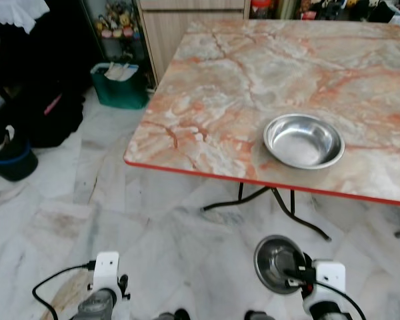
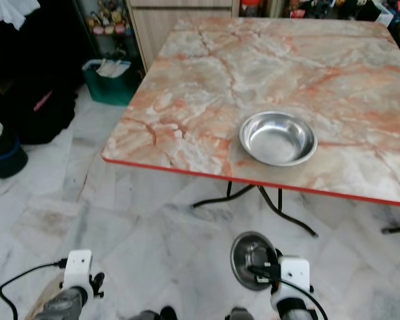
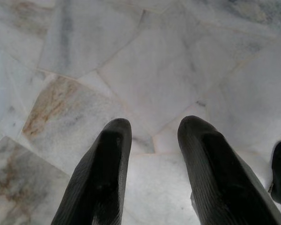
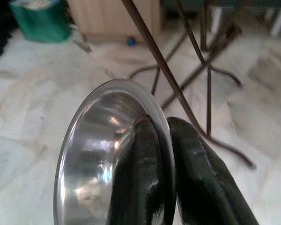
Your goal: Setting the table
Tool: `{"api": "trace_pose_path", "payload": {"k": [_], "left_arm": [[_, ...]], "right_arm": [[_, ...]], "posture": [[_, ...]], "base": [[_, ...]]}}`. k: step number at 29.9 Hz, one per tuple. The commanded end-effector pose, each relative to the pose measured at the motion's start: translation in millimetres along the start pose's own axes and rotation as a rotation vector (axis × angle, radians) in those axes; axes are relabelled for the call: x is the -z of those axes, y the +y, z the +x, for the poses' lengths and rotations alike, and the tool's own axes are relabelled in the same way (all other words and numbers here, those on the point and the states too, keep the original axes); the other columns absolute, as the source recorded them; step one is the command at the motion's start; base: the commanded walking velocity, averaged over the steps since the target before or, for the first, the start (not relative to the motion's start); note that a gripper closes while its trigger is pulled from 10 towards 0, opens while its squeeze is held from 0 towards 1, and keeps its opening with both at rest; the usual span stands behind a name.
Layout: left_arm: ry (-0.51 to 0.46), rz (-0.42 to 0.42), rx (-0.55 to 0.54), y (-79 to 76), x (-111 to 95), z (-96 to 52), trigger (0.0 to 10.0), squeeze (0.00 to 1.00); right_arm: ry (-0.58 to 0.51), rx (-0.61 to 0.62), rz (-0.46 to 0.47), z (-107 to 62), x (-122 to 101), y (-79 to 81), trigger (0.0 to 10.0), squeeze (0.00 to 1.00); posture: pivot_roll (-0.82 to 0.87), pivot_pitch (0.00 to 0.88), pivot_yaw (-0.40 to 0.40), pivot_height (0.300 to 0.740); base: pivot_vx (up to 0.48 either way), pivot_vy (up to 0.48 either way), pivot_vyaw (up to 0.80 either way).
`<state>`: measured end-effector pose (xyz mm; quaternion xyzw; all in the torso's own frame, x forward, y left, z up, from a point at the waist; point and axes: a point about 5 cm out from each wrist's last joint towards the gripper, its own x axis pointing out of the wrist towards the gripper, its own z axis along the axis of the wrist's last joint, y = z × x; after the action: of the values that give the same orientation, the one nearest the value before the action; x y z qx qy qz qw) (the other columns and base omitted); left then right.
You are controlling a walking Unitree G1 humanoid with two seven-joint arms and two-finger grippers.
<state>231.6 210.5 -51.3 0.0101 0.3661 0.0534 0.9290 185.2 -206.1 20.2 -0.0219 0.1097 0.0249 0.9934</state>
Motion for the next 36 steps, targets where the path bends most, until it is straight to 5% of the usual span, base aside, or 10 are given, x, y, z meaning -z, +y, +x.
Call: {"api": "trace_pose_path", "payload": {"k": [1,7,10,16,18,23,28,31,36], "left_arm": [[0.035,0.012,-0.006,3.5,8,-1.8,10.0,0.00],[0.035,0.014,-0.006,3.3,7,-1.5,10.0,0.00],[0.030,0.010,-0.005,2.3,5,-0.9,10.0,0.00],[0.027,0.012,-0.006,2.7,5,-0.9,10.0,0.00],[0.027,0.010,-0.005,2.8,5,-0.9,10.0,0.00],[0.030,0.005,-0.003,2.0,5,-0.7,10.0,0.00],[0.032,-0.001,0.001,0.6,2,0.3,10.0,0.00],[0.031,0.001,0.002,-0.1,-2,1.5,10.0,0.00],[0.036,-0.001,0.000,1.1,2,0.5,10.0,0.00]], "right_arm": [[-0.014,-0.041,0.014,-5.7,-12,3.2,10.0,0.00],[-0.090,-0.056,0.031,-11.1,-48,1.6,10.0,0.00],[-0.196,-0.065,0.039,1.7,-86,3.0,10.0,0.00],[-0.299,-0.058,0.034,16.3,-122,1.1,10.0,0.00],[-0.407,-0.029,0.055,30.8,-156,-2.1,10.0,0.00],[-0.496,0.024,0.076,55.5,-195,-3.4,10.0,0.00],[-0.489,0.109,0.056,74.3,-208,-6.1,10.0,0.00],[-0.453,0.269,0.143,84.1,-213,-23.2,10.0,0.00],[-0.377,0.366,0.218,88.6,-204,-34.3,10.0,0.00]], "posture": [[-0.16,0.167,0.079,0.740],[-0.16,0.169,0.082,0.740],[-0.16,0.168,0.085,0.740],[-0.16,0.169,0.087,0.740],[-0.16,0.174,0.090,0.740],[-0.16,0.182,0.092,0.740],[-0.15,0.188,0.096,0.740],[-0.15,0.190,0.099,0.740],[-0.15,0.181,0.097,0.740]], "base": [[0.000,0.000,0.00],[0.000,0.000,0.00],[0.000,0.000,0.00],[0.000,0.000,0.00],[0.000,0.000,0.00],[0.000,0.000,0.00],[0.000,0.000,0.00],[0.000,0.000,0.00],[0.000,0.000,0.00]]}}
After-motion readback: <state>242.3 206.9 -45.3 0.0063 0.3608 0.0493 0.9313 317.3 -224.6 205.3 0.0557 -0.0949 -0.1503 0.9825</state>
